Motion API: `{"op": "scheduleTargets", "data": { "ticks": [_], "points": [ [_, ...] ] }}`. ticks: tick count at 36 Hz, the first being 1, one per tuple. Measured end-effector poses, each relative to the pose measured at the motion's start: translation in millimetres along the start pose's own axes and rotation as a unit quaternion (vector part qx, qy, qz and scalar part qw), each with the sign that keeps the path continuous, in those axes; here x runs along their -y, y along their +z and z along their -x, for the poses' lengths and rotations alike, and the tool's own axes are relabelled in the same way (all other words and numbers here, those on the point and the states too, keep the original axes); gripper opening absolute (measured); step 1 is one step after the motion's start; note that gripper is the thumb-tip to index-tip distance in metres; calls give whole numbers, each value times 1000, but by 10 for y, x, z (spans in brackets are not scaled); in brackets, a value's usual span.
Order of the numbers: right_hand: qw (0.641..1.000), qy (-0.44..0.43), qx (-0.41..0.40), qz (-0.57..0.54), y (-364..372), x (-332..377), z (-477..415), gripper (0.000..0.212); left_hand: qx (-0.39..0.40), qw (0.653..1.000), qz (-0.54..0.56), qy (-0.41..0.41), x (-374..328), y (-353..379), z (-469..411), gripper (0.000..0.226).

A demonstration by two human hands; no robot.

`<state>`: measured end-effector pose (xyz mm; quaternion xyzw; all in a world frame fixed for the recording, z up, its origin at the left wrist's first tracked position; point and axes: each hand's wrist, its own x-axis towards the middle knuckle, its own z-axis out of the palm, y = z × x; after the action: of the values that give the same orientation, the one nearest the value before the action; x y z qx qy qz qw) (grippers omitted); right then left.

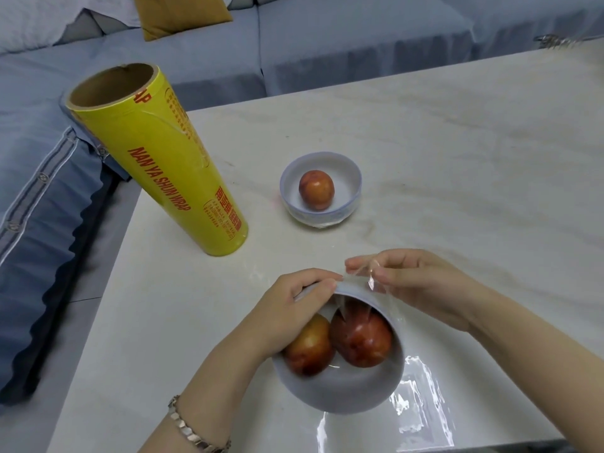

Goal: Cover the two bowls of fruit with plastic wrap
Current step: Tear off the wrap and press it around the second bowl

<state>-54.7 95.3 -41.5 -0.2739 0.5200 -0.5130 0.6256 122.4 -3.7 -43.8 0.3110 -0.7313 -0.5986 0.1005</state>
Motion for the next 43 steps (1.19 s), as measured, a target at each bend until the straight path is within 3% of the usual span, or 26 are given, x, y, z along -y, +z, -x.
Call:
{"op": "scheduleTargets", "data": {
  "ticks": [3, 7, 14, 17, 24, 31, 35, 38, 40, 43],
  "points": [
    [998, -25, -26, -45, 72, -62, -37, 4, 10, 1000, 3, 12, -2, -14, 19, 22],
    [987, -17, -143, -71, 219, -110, -123, 21, 1, 1000, -2, 21, 6, 2, 34, 31],
    [966, -41, -253, 29, 348, -184, -224, 22, -42, 999, 19, 28, 44, -1, 102, 24],
    [972, -2, -226, 65, 332, -174, -209, 15, -31, 998, 31, 52, 25, 15, 131, 29],
    [969, 119, -185, 113, 247, -160, -185, 24, -24, 997, 3, 67, 27, 23, 111, 26],
    [974, 170, -148, -21, 227, -181, -167, 13, -15, 998, 18, 55, 48, 18, 143, 34],
    [964, 114, -210, 116, 140, -219, -138, 12, -16, 998, 26, 49, 44, 18, 129, 32],
    [962, -27, -246, 116, 72, -89, -28, 19, -21, 998, 29, 45, 64, 9, 127, 35],
    [959, -107, -224, 138, 81, 20, 94, 21, -20, 998, 34, 44, 68, 7, 133, 36],
    [961, -119, -137, 208, 198, 29, 227, 16, -24, 998, 34, 44, 61, 10, 123, 27]
  ]
}}
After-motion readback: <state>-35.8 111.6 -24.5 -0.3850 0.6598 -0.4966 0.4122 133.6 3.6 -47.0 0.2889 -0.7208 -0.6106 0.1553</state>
